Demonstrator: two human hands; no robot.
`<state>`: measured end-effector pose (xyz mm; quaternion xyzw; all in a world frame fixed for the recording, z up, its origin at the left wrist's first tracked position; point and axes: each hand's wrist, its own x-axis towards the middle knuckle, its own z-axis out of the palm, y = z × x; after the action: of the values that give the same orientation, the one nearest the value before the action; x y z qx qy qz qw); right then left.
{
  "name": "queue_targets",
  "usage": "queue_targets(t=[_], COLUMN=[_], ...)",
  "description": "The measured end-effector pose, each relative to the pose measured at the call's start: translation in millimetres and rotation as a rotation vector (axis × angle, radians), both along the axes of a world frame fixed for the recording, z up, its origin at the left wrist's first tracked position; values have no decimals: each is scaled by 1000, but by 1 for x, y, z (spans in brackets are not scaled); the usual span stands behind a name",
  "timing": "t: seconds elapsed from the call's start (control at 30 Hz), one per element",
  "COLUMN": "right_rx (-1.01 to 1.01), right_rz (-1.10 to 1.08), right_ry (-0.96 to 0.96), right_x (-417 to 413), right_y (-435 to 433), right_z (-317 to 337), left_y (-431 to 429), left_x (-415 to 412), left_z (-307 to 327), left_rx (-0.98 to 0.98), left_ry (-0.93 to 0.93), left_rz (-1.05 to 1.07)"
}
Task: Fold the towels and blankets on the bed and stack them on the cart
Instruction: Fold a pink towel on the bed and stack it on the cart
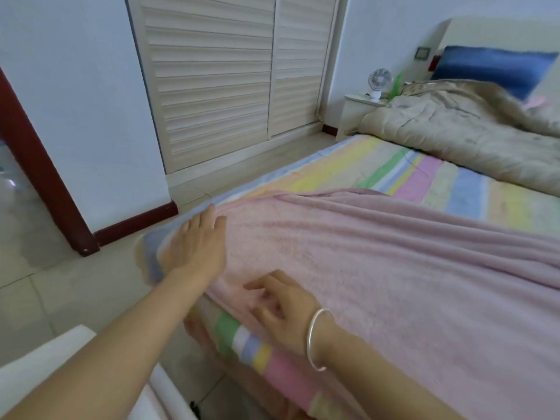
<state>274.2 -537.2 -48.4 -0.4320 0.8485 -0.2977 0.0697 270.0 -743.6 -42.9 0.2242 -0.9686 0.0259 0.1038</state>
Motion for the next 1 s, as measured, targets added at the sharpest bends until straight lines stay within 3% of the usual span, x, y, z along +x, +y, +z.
queue_targets(t=[0.07, 0.13, 0.2, 0.27, 0.33, 0.53, 0.6, 0.73, 0.8, 0.87, 0.93, 1.0], right_rx=[82, 351, 578, 643, 621, 396, 345, 555, 592, 455, 303, 307], right_rz=[-121, -316, -593, -801, -845, -561, -716, -1037, -998, -928, -862, -873], right_ry=[65, 180, 150, 55, 30, 171, 247, 80, 104, 56, 58, 117], right_x=[-2, -1, 8, 32, 71, 196, 212, 224, 231, 238, 236, 219], right_y=[41, 101, 174, 242, 289, 398, 439, 497, 510, 509, 497, 489], right_z=[11, 18, 14, 4, -7, -11, -6, -13, -27, -25, -13, -3], left_y=[42, 94, 151, 211, 269, 420, 451, 485, 484, 481, 476, 468], left_x=[0, -1, -2, 0, 7, 70, 92, 122, 130, 134, 131, 123], left_z=[9, 15, 18, 16, 14, -2, -9, -33, -45, -43, -38, -29], left_rx=[116, 177, 245, 315, 386, 531, 500, 218, 79, 12, 21, 113], left_ry=[-10, 13, 29, 0, -26, -67, -86, -120, -144, -132, -144, -222], left_rz=[-109, -262, -412, -538, -655, -995, -1090, -1195, -1216, -1272, -1354, -1313])
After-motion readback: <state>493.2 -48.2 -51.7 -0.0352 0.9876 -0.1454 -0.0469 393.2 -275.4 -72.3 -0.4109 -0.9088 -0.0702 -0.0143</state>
